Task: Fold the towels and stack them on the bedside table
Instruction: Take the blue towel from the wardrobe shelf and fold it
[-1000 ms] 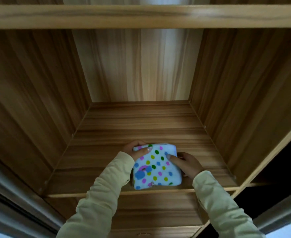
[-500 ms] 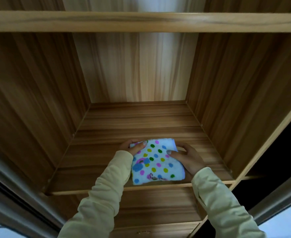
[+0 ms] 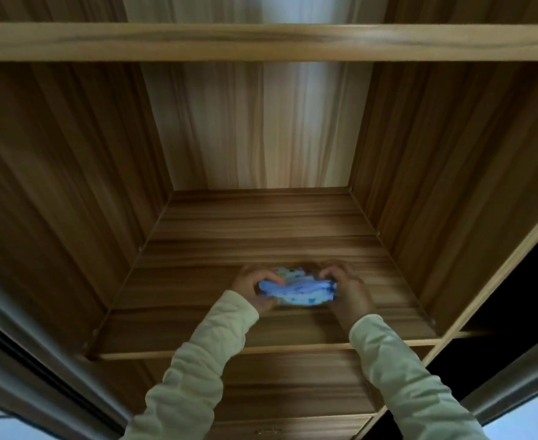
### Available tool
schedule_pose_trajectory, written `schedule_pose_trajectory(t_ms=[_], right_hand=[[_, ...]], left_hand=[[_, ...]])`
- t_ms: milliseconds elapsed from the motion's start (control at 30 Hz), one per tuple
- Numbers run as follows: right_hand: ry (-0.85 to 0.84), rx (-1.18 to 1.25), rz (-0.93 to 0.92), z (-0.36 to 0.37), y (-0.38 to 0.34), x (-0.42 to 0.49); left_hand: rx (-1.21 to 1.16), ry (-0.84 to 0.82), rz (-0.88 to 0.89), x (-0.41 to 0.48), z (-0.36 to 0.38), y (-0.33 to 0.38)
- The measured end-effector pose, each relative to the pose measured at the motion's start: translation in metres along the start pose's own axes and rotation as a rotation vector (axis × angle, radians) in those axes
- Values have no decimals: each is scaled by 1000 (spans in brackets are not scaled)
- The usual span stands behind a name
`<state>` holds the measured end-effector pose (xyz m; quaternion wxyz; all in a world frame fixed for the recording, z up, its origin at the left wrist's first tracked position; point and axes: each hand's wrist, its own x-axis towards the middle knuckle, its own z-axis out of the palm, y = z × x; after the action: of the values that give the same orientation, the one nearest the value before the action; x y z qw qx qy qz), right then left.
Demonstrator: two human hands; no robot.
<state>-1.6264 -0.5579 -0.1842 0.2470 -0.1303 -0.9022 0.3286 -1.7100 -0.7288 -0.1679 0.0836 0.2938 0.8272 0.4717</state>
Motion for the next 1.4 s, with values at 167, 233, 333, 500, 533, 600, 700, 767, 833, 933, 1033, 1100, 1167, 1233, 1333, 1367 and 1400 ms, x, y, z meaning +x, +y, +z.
schedule_pose_trajectory(t_ms=[167,233,333,500,533,600,700,767,833,933,1033,1100,1167,1233,1333,1367,1400], right_hand=[[-71,83,81,3,19,-18],[19,158,202,-7,14,-18],[16,69,374,-17,4,-13],[-304,-63,490,-16,-4,-10],[-334,-63,500,-17,-5,-10],[-370,-52,535,-21,-3,-7],[-353,-148,496,-21,0,-3],[-246,-238,326,-15,-6,-5],[-206,-251,114,-2,-13,-9],[-444,-405,83,16,-15,-18],[-520,-503,135,17,-10,-20],[-521,-513,148,16,-12,-18],[-515,-510,151,14,-13,-18],[-549,-522,147,11,-12,-19],[-564,-494,159,9,-12,-20],[-551,-474,160,8,-13,-18],[-528,-452,159,7,-13,-18]], left_hand=[[-8,-169,-147,-12,9,-11],[-156,21,-323,-4,7,-7],[-74,110,-475,14,4,-3],[-18,-3,-539,22,22,-13],[-23,-19,-540,22,23,-14],[-46,-23,-556,21,21,-15],[178,-42,-507,20,16,-6],[371,7,-314,18,21,4],[506,-70,-126,14,31,11],[676,-190,-140,8,47,0],[730,-237,-197,8,48,-5],[737,-263,-211,9,46,-1],[712,-267,-222,11,45,0],[695,-263,-220,10,44,-3],[610,-219,-205,14,40,-7],[558,-181,-223,17,37,-7],[513,-137,-252,21,33,-7]])
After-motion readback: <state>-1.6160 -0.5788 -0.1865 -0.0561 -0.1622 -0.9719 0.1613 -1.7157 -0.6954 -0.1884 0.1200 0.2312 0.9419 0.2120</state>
